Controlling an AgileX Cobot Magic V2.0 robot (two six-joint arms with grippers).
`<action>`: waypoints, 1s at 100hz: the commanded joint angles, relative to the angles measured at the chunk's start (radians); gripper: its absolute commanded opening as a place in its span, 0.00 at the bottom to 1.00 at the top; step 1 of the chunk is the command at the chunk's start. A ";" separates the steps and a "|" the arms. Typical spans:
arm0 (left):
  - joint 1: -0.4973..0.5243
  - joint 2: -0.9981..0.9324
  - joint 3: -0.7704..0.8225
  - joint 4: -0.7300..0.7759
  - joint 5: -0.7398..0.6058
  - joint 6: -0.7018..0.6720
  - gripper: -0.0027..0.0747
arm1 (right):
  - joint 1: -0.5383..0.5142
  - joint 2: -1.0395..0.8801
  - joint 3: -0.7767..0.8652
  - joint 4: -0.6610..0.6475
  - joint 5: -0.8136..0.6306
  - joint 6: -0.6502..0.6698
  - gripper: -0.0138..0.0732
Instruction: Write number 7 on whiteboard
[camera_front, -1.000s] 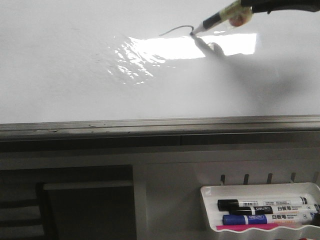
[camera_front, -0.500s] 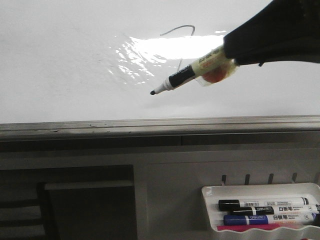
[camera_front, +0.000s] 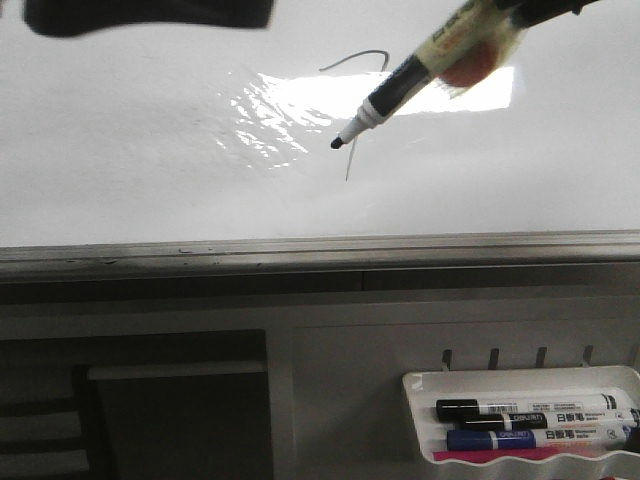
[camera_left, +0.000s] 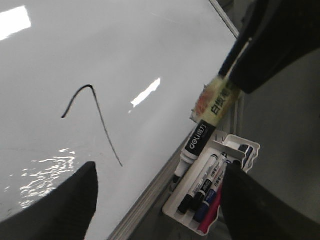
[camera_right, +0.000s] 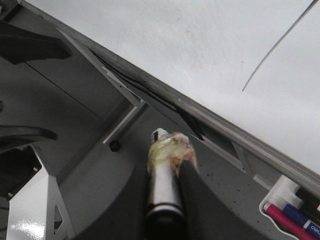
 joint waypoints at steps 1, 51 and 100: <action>-0.024 0.060 -0.066 0.025 -0.068 -0.008 0.64 | 0.000 -0.001 -0.053 0.014 0.042 0.015 0.09; -0.086 0.251 -0.157 0.096 -0.075 -0.008 0.64 | 0.002 0.026 -0.071 0.007 0.074 0.020 0.09; -0.086 0.311 -0.206 0.097 -0.074 -0.008 0.47 | 0.002 0.026 -0.071 0.007 0.103 0.020 0.09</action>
